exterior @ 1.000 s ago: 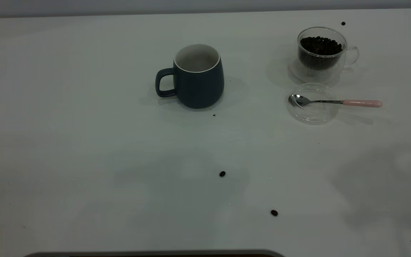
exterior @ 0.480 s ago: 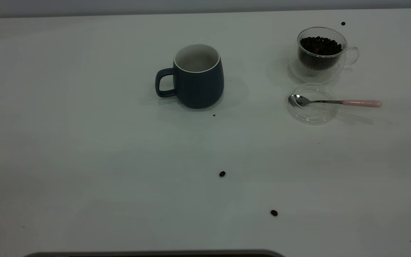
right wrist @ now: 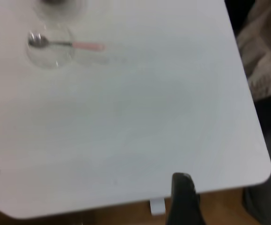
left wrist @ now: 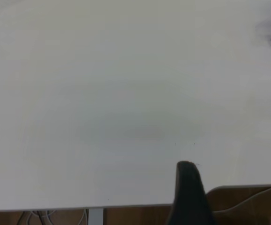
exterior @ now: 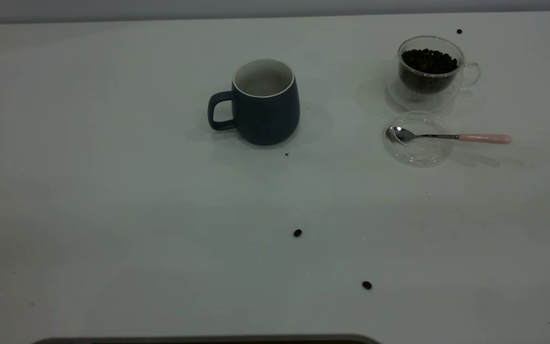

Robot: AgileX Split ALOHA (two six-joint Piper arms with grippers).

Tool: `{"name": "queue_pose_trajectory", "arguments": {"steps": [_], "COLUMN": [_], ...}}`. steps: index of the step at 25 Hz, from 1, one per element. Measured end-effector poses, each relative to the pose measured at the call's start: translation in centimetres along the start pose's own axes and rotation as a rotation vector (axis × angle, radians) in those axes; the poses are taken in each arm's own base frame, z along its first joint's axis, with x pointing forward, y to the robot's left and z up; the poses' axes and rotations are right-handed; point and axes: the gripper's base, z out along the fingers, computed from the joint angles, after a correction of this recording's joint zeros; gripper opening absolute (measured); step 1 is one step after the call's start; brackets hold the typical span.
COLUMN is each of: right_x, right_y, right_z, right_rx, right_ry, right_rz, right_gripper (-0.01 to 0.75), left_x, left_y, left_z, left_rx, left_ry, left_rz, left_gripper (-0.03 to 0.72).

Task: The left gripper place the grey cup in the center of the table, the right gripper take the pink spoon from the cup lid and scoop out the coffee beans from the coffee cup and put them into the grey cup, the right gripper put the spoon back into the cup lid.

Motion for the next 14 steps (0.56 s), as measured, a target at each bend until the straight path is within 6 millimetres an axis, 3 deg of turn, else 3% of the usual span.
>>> {"name": "queue_pose_trajectory", "arguments": {"steps": [4,14], "right_x": [1.04,1.18], "right_y": [-0.3,-0.36], "right_z": [-1.17,-1.24], "right_rx": [-0.01,-0.007], "right_ry": [-0.095,-0.095], "right_rz": [0.012,0.013], "right_gripper": [0.577,0.577], "left_x": [0.0,0.0], "left_y": [0.0,0.0], "left_z": [0.0,0.0], "left_rx": [0.0,0.0], "left_ry": [0.0,0.0], "left_rz": [0.0,0.0], "left_gripper": [0.567,0.567]}}
